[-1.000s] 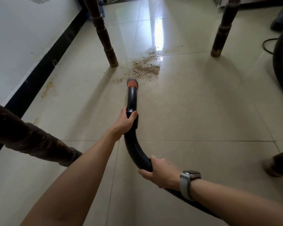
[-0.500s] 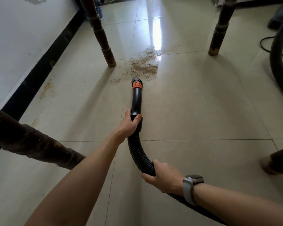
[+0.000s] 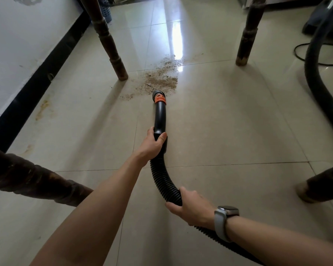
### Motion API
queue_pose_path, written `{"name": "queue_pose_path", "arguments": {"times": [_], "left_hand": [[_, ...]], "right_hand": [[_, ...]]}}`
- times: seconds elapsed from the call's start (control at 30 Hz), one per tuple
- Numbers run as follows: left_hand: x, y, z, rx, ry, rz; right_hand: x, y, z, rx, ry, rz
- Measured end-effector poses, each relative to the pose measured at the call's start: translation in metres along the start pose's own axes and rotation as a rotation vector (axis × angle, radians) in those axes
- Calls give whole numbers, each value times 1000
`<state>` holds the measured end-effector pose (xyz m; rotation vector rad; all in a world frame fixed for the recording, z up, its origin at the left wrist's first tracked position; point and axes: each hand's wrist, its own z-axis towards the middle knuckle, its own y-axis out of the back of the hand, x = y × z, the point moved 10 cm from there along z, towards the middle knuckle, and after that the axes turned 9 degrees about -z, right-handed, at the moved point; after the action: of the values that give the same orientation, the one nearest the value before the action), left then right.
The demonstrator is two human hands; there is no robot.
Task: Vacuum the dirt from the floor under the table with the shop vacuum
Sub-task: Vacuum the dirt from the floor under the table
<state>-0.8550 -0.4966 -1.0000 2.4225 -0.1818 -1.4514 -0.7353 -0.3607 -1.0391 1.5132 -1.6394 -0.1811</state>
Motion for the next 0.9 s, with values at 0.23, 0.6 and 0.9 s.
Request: {"name": "queue_pose_path", "arguments": {"times": [0.23, 0.6, 0.9], "left_hand": [[-12, -17, 5, 37, -18, 31], [-36, -39, 18, 85, -32, 40], [3, 2, -11, -10, -34, 181]], "right_hand": [[-10, 8, -1, -30, -11, 14], [-26, 26, 6, -74, -57, 64], [5, -11, -5, 86, 55, -41]]}}
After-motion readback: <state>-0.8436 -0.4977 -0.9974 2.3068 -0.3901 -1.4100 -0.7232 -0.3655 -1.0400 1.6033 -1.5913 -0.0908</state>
